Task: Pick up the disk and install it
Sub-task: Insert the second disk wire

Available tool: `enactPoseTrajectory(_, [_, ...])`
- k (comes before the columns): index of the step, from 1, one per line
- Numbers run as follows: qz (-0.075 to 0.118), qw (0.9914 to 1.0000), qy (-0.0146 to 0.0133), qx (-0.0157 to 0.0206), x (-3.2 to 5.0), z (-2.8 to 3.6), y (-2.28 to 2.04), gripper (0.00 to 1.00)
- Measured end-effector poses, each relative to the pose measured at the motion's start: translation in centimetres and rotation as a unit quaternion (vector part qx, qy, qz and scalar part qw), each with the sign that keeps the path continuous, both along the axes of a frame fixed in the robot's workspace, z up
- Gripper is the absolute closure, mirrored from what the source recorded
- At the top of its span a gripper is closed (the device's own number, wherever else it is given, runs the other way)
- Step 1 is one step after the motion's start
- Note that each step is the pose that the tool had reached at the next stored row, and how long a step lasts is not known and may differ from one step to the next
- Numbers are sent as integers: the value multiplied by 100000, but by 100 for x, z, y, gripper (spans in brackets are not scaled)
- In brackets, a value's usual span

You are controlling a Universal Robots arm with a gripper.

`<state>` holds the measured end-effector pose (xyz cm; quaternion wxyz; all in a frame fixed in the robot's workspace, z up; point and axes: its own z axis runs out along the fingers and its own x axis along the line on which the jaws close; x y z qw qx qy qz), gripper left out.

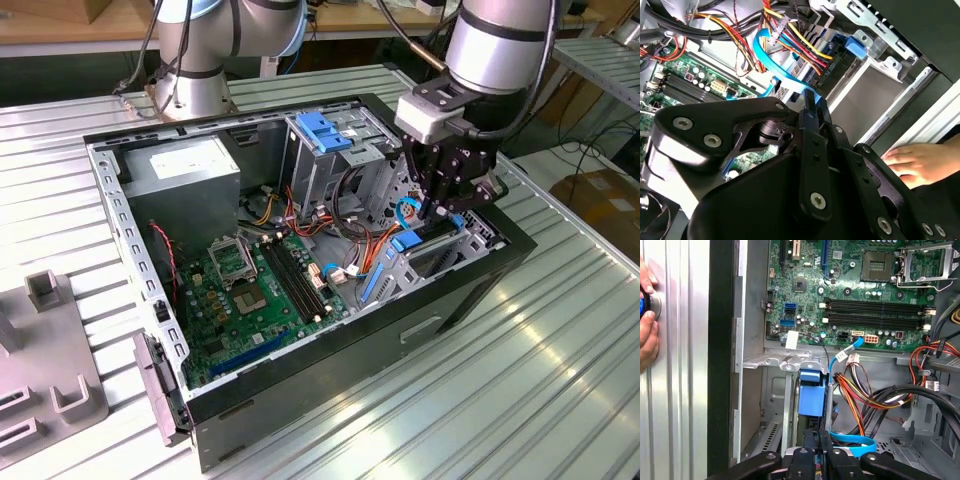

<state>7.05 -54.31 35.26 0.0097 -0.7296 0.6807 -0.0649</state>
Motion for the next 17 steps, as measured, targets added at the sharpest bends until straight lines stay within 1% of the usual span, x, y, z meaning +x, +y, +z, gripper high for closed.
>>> enactPoseTrajectory(1, [-3,100000,-86,94,0,-6,-13,84])
enactPoseTrajectory(2, [7,99999,-334,407,1,-20,-24,84])
enactPoseTrajectory(3, [6,99992,-527,1176,0,-22,-26,84])
enactPoseTrajectory(5, [-1,99979,-630,1942,-1,-24,-30,84])
enactPoseTrajectory(6, [-5,99974,-638,2170,-2,-26,-35,84])
enactPoseTrajectory(9, [-5,99973,-635,2223,-2,-35,-64,84])
enactPoseTrajectory(10, [-7,99971,-636,2308,-2,-37,-72,84])
enactPoseTrajectory(13, [-7,99959,-637,2791,-2,-40,-90,84])
enactPoseTrajectory(14, [-10,99945,-636,3255,-2,-41,-102,84])
enactPoseTrajectory(16, [-15,99924,-637,3846,-2,-42,-113,84])
enactPoseTrajectory(17, [-16,99893,-637,4577,-2,-42,-120,84])
